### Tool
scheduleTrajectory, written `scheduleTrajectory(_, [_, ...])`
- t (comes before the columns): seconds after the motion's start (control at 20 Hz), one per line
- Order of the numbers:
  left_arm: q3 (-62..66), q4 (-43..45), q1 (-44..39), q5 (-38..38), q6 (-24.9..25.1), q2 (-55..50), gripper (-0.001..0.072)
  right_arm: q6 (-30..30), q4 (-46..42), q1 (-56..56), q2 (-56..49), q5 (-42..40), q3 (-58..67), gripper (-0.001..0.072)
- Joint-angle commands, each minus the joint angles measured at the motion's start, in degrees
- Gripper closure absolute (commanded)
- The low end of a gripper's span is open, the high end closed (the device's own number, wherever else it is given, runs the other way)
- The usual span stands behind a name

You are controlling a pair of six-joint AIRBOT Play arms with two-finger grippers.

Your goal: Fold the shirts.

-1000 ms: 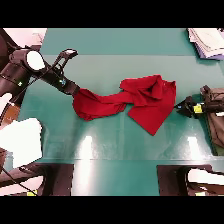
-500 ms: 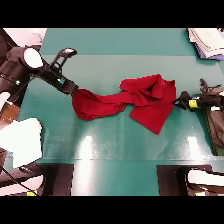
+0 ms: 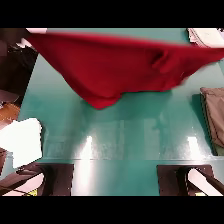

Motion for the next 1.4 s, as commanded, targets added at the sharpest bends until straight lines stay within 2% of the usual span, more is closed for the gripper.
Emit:
scheduleTrajectory(0.0, [8.66,-0.39,0.94,1.81,0.00,5.57,0.0684,0.74,-0.28,-0.76,6.56,-1.79,12.02,0.0695])
scheduleTrajectory(0.1, [8.72,-0.55,0.94,3.87,0.04,10.01,0.0683,0.72,-2.14,-0.81,10.16,-3.10,16.68,0.0696])
scheduleTrajectory(0.3, [8.72,-1.01,0.94,11.19,0.07,18.16,0.0683,0.96,-11.30,-0.81,15.43,-3.72,25.94,0.0695])
scheduleTrajectory(0.4, [8.72,-3.56,0.94,15.82,0.04,21.14,0.0683,3.74,-15.87,-0.81,16.33,-2.73,30.12,0.0696])
scheduleTrajectory(0.55, [9.01,-7.89,0.94,18.43,0.04,22.36,0.0684,8.07,-20.33,-0.81,14.01,3.65,36.50,0.0697])
scheduleTrajectory(0.65, [8.20,-7.21,0.94,17.94,0.04,21.55,0.0683,10.99,-21.11,-0.81,9.79,10.91,40.70,0.0697])
scheduleTrajectory(0.75, [6.08,-5.42,0.94,14.86,-0.09,19.02,0.0684,14.01,-20.92,-0.81,4.66,18.21,41.92,0.0697])
scheduleTrajectory(0.95, [0.79,-4.96,0.94,-4.35,-1.62,6.23,0.0683,15.34,-21.29,3.19,-4.57,28.04,31.43,0.0698])
scheduleTrajectory(1.1, [-6.03,-5.60,0.94,-12.81,-1.95,-5.75,0.0683,15.78,-24.81,10.56,-13.88,33.75,23.96,0.0698])
scheduleTrajectory(1.2, [-9.90,-6.49,0.94,-15.32,-2.64,-13.75,0.0683,15.76,-28.02,15.32,-20.74,34.62,21.00,0.0698])
scheduleTrajectory(1.35, [-12.55,-5.86,0.94,-12.61,-2.49,-24.02,0.0683,15.65,-31.58,19.50,-30.95,30.42,19.74,0.0697])
